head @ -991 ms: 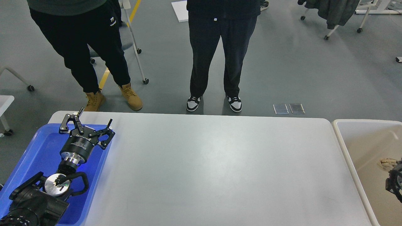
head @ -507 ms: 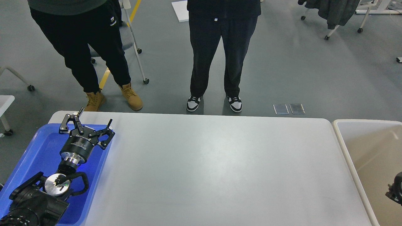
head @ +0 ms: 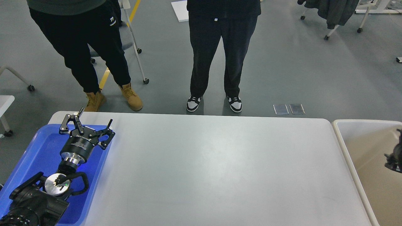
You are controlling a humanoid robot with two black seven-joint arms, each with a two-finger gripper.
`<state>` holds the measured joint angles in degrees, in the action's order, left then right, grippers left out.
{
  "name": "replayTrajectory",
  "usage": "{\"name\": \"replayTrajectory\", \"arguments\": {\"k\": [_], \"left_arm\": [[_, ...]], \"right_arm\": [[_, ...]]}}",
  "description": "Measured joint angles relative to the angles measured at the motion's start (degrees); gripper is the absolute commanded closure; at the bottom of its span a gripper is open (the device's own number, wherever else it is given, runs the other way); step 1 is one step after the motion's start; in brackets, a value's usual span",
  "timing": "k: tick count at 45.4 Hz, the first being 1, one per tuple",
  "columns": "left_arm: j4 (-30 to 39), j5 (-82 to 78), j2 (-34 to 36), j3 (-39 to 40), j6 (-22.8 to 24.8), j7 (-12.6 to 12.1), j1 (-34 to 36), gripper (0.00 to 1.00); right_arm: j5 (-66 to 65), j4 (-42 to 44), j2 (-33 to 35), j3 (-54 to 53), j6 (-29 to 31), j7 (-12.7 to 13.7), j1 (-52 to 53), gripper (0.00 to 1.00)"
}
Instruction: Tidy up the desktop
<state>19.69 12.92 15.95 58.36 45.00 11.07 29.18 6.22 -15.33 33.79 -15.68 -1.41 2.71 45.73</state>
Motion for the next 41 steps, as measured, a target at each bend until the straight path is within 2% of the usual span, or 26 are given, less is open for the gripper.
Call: {"name": "replayTrajectory", "arguments": {"k": [8, 16, 28, 41], "left_arm": [[0.0, 0.0, -0.02, 0.0, 0.0, 0.0, 0.0, 0.0], [0.0, 0.0, -0.02, 0.0, 0.0, 0.0, 0.0, 0.0], [0.0, 0.0, -0.04, 0.0, 0.0, 0.0, -0.01, 0.0], [0.0, 0.0, -0.04, 0.0, 0.0, 0.0, -0.01, 0.0]], "right_arm": [[-7.44, -11.28, 6.05, 2.47, 0.19, 0.33, 7.09, 0.0], [-11.44, -17.9, 8.0, 3.2, 0.31, 0.46, 14.51, 0.0], [-13.27, -20.17, 0.53, -0.91, -0.26, 0.05, 21.26, 0.0], [-10.88, -16.45, -11.58, -11.43, 0.33, -1.76, 20.28, 0.0]]}}
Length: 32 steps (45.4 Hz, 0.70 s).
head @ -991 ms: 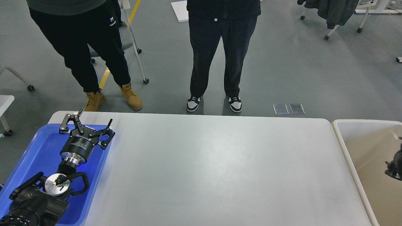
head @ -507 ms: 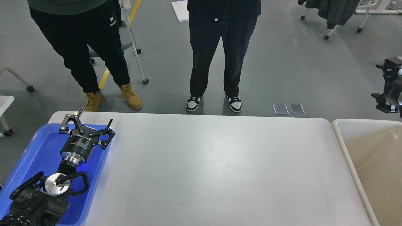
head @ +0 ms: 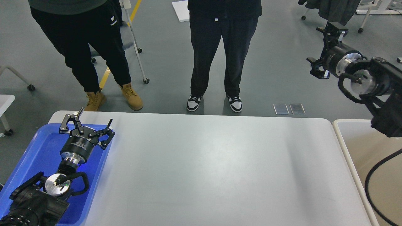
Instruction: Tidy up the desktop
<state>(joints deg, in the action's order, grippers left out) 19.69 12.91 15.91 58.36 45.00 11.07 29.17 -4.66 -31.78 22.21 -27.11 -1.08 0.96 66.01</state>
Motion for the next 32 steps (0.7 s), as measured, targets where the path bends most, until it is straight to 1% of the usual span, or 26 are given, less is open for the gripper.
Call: {"name": "replayTrajectory", "arguments": {"k": [6, 13, 20, 32], "left_arm": [[0.0, 0.0, 0.0, 0.0, 0.0, 0.0, 0.0, 0.0], [0.0, 0.0, 0.0, 0.0, 0.0, 0.0, 0.01, 0.0], [0.0, 0.0, 0.0, 0.0, 0.0, 0.0, 0.01, 0.0], [-0.01, 0.0, 0.0, 0.0, 0.0, 0.0, 0.0, 0.0]], "right_arm": [[1.03, 0.89, -4.35, -5.43, 1.18, -1.13, -2.69, 0.0], [1.9, 1.56, -7.93, -11.23, 3.25, -2.36, -6.67, 0.0], [4.46, 1.91, -9.75, -14.8, 6.16, -3.66, -11.07, 0.0], [8.33, 2.13, -10.91, -17.36, 10.36, -6.23, -18.13, 0.0]]}}
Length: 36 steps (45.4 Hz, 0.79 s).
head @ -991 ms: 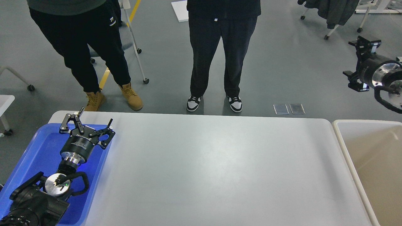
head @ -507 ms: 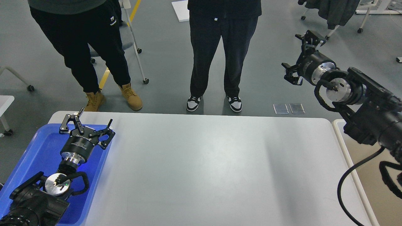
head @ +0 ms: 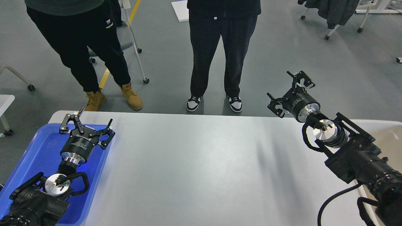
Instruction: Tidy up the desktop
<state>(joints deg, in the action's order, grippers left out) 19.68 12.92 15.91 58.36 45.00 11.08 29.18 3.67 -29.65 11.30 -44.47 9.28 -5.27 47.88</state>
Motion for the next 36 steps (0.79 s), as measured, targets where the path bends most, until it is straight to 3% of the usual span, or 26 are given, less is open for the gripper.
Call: {"name": "replayTrajectory", "arguments": {"k": [36], "left_arm": [[0.0, 0.0, 0.0, 0.0, 0.0, 0.0, 0.0, 0.0]], "right_arm": [[6.64, 0.22, 0.07, -2.96, 5.67, -2.92, -9.43, 0.0]]}}
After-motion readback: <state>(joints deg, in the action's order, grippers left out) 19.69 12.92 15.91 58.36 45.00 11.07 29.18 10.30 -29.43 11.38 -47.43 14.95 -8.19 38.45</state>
